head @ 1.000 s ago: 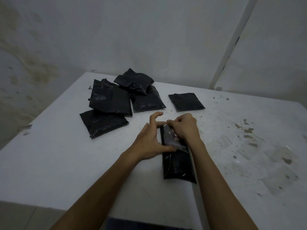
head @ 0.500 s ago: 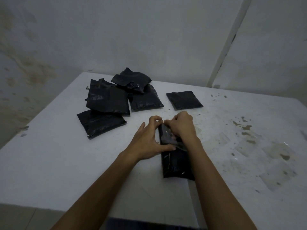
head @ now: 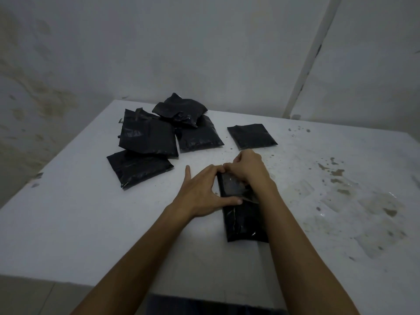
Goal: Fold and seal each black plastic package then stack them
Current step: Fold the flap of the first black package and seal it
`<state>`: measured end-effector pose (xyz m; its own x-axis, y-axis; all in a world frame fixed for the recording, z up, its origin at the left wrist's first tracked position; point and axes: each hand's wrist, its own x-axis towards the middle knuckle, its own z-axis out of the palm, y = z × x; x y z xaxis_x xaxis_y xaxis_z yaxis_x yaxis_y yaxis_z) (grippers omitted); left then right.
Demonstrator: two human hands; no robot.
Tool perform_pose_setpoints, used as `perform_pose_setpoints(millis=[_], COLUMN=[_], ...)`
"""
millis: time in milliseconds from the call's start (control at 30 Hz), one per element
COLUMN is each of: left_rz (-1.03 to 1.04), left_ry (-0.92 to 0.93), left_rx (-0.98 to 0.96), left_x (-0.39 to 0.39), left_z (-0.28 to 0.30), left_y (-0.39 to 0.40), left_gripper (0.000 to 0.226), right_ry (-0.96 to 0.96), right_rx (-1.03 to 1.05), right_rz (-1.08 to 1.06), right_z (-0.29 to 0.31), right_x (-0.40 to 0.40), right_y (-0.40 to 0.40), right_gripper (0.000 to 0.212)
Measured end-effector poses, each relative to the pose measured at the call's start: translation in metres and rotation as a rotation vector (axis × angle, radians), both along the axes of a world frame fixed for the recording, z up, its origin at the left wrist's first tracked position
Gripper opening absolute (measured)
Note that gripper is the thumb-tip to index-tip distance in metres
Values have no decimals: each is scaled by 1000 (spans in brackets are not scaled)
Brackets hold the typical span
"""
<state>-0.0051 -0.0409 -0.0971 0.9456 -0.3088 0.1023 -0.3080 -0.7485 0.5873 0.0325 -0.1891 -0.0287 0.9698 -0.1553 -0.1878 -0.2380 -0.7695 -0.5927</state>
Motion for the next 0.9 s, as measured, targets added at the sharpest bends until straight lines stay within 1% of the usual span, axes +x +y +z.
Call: perform_pose_setpoints(millis=[100,200,300,367,600,733,900], left_rz=[-5,-1,3,6,13,16,14], left_ry=[-2,-7,-12,-14,-31,-39,-40], left_rx=[13,34,61,71,109,123,136], left_x=[0,0,-1,-2,-1,-2,-5], left_z=[0,-1,-1,-1,-5,-3,-1], left_y=[-1,-3,-5,-5,-7,-7,-7], left_gripper=[96,96,99,101,109,111,108], right_ry=[43,114,164,170,160,114,142], right_rx=[35,118,181,218,277,374,553], right_rz=[47,80,85,88,118,119,86], right_z=[8,13,14,16,19,27,27], right_x=[-6,-10,-10,-11,-14,-21,-34], right_y=[-5,-10,-12,-13,-22,-29,-38], right_gripper=[50,61,79,84,81,75,65])
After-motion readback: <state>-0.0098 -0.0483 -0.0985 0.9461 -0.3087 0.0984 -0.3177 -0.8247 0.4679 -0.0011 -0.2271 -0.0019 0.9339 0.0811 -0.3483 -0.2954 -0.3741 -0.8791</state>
